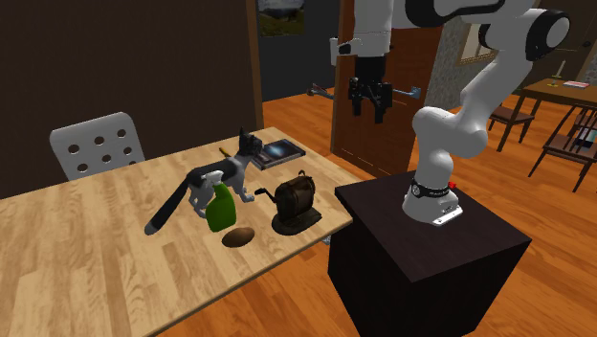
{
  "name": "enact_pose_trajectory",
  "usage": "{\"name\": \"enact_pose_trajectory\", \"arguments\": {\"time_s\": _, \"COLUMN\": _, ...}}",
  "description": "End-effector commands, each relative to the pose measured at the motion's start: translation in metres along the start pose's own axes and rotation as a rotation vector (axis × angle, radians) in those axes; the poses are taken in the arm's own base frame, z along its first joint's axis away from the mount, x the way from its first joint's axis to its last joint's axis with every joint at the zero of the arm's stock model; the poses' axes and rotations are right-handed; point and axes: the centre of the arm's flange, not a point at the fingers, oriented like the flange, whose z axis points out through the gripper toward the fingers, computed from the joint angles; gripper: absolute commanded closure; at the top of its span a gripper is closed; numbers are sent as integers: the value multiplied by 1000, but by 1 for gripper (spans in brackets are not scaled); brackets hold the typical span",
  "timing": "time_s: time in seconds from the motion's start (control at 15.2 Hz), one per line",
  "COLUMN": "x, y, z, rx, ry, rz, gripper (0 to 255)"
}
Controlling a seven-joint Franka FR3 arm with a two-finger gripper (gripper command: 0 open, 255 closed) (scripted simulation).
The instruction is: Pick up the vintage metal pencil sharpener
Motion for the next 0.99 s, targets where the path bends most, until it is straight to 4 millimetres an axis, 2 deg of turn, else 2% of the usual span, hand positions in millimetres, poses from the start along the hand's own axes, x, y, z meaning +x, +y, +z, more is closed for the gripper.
{"name": "enact_pose_trajectory", "arguments": {"time_s": 0.0, "x": 0, "y": 0, "z": 0, "rx": 0, "ry": 0, "rz": 0, "gripper": 0}}
{"name": "enact_pose_trajectory", "arguments": {"time_s": 0.92, "x": 109, "y": 63, "z": 126, "rx": -94, "ry": 20, "rz": 52, "gripper": 0}}
